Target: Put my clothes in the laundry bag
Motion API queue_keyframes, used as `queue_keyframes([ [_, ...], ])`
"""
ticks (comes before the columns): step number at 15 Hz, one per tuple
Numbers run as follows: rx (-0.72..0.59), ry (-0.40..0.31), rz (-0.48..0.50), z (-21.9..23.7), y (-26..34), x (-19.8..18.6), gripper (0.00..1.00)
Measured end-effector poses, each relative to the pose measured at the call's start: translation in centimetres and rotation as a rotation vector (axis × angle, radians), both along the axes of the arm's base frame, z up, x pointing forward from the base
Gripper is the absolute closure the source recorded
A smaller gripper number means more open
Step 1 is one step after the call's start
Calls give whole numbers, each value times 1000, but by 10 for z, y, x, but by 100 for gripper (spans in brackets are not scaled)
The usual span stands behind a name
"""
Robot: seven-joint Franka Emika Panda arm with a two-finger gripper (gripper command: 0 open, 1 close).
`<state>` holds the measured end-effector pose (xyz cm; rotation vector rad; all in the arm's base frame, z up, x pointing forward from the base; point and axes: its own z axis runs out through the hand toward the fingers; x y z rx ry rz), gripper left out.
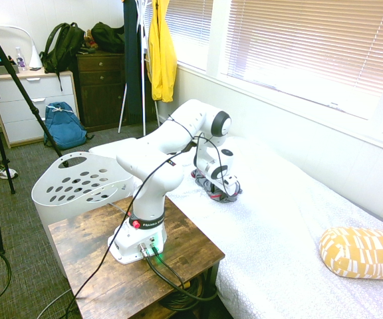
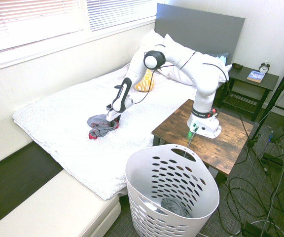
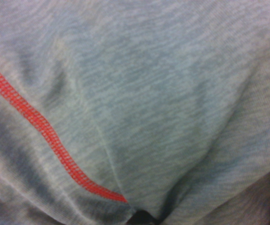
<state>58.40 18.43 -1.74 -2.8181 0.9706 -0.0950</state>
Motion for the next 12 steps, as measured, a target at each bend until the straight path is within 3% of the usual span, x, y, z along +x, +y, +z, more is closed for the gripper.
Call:
queue_keyframes([
  [12,18,-32,-2,28,0,5,100],
])
